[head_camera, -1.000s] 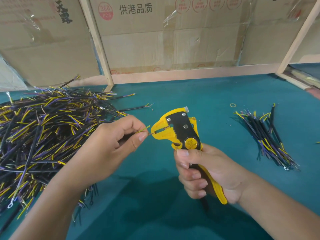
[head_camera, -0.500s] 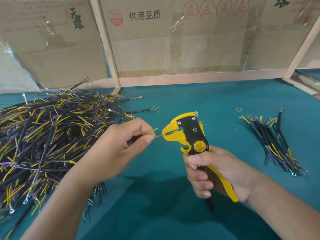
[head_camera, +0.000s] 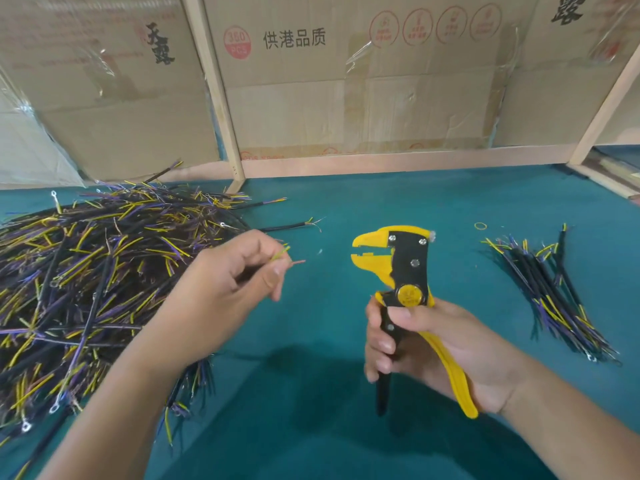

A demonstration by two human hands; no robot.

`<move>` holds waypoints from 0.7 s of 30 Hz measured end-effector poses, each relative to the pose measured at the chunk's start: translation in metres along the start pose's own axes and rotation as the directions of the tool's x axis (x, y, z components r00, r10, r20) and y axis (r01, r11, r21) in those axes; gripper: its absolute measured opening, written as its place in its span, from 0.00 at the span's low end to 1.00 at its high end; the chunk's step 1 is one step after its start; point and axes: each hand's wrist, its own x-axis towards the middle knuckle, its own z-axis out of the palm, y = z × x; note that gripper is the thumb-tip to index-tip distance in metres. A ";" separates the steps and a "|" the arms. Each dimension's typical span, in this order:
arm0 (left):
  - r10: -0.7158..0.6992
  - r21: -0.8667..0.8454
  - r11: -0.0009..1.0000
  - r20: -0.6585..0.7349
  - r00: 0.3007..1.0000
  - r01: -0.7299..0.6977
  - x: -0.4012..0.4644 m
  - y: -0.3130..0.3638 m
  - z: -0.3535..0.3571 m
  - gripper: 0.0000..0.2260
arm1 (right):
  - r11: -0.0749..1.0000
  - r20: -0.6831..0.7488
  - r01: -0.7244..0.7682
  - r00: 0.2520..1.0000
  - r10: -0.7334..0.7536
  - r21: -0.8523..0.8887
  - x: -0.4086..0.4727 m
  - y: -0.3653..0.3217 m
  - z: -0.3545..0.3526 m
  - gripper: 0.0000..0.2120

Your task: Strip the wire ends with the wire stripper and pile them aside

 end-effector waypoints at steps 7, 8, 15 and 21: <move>-0.005 -0.001 1.000 0.153 0.988 0.005 -0.002 0.006 0.020 0.09 | 1.000 -0.069 0.006 0.998 -0.004 0.020 0.002 0.005 0.004 0.14; 0.001 0.004 1.000 0.163 0.987 -0.002 -0.002 0.007 0.022 0.09 | 1.000 -0.093 0.014 0.996 -0.012 0.023 0.003 0.005 0.006 0.13; 0.093 0.074 0.991 0.204 0.975 -0.110 -0.001 0.015 0.035 0.06 | 1.000 -0.296 0.010 0.955 -0.002 0.025 0.005 0.007 0.016 0.12; 0.087 0.035 0.995 0.247 0.965 -0.098 -0.003 0.016 0.036 0.05 | 1.000 -0.302 0.018 0.953 -0.024 -0.023 0.006 0.007 0.017 0.07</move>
